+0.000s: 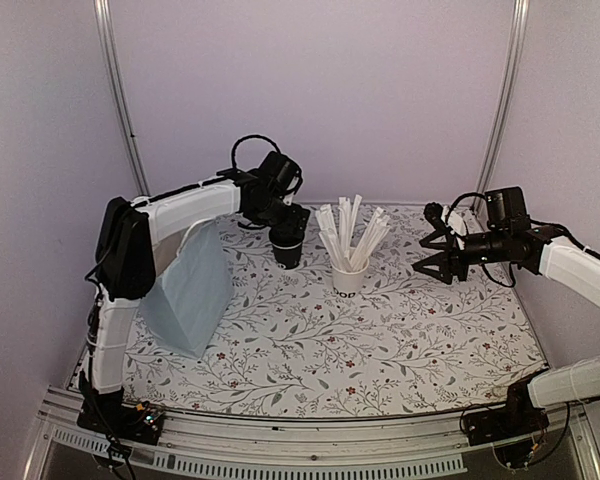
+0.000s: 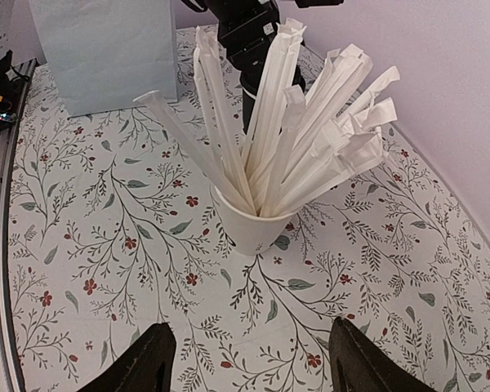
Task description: Pack the takeout coffee
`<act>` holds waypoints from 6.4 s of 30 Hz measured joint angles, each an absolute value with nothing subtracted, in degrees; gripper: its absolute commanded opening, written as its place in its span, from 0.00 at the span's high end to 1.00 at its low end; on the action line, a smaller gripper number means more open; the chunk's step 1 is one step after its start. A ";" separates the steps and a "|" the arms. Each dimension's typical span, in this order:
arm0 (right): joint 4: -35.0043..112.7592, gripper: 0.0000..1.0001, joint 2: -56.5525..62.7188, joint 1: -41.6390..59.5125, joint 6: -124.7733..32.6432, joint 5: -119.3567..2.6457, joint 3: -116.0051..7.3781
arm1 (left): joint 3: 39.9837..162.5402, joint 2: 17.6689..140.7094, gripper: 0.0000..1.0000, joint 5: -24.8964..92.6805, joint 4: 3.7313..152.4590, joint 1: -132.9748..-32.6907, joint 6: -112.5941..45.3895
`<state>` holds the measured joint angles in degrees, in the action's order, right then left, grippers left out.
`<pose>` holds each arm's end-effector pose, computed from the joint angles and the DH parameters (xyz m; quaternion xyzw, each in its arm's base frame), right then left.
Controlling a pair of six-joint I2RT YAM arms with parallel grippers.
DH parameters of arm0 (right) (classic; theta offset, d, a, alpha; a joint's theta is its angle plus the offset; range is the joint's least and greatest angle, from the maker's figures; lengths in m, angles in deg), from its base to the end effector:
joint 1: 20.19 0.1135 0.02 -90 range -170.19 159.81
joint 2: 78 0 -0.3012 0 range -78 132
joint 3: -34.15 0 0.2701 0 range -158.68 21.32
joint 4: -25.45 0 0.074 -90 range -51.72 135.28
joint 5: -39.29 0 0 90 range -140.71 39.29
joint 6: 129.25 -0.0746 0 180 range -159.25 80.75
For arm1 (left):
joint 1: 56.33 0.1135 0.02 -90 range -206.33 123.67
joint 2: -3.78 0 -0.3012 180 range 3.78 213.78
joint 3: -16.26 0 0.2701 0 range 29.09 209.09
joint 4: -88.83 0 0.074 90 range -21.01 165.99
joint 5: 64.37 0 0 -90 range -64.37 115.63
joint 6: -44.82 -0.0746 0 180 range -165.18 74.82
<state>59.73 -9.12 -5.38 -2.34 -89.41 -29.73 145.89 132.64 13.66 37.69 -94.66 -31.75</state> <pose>0.2616 0.1174 0.2872 -0.4996 0.7053 0.2164 0.4540 0.4589 -0.3431 0.2385 0.1672 0.9213 -0.0589 0.3461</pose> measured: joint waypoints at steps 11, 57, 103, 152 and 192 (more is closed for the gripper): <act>59.73 0.33 -8.88 -5.38 -2.30 -89.43 -29.70 | 146.06 134.21 0.23 14.78 37.47 -94.07 -31.66; 59.73 0.32 -8.88 -5.38 -2.15 -88.69 -29.70 | 122.02 101.84 0.39 9.29 29.18 -131.25 -29.78; 59.71 0.33 -8.48 -5.38 -1.93 -88.54 -29.70 | 121.03 116.07 0.18 20.18 43.20 -131.49 -33.83; 98.12 0.06 15.91 34.75 12.61 -72.06 -55.78 | 81.06 65.17 0.01 -8.37 101.92 -104.32 -59.16; 94.55 0.22 13.88 40.95 9.55 -61.46 -52.87 | 80.77 66.57 0.00 -8.32 101.84 -104.32 -60.14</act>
<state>94.55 13.88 40.95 9.55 -61.46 -52.87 80.77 66.57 -8.32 101.84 -104.32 -60.14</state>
